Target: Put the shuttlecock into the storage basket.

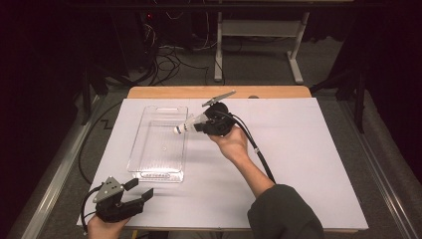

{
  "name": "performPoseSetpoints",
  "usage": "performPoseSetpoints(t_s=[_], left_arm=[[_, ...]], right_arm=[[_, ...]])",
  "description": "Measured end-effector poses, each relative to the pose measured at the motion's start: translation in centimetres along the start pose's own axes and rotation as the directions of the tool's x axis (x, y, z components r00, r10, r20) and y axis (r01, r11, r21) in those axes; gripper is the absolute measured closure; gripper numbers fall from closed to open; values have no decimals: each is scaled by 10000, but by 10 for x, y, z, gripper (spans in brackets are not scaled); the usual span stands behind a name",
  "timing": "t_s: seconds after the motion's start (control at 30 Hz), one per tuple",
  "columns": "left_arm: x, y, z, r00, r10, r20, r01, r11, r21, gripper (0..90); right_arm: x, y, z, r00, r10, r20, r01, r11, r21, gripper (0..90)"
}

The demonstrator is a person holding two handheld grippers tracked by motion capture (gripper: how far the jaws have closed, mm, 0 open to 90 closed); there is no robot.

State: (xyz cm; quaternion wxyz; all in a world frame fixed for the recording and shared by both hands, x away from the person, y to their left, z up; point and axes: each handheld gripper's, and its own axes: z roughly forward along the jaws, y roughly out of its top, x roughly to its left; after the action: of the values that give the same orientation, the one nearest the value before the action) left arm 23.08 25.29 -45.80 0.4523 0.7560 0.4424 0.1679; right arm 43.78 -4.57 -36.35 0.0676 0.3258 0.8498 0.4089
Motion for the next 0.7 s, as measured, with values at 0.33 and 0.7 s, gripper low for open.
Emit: performPoseSetpoints(t_s=[0.33, 0.7], left_arm=[[2, -1, -1, 9998, -181, 12, 181, 9998, -46, 333], [2, -1, 0, 9999, -154, 58, 155, 9999, -37, 333]], right_arm=[[4, 8, 14, 10000, -71, -26, 71, 9999, 107, 892], [10, 19, 29, 9998, -208, 11, 207, 9994, 276, 892]])
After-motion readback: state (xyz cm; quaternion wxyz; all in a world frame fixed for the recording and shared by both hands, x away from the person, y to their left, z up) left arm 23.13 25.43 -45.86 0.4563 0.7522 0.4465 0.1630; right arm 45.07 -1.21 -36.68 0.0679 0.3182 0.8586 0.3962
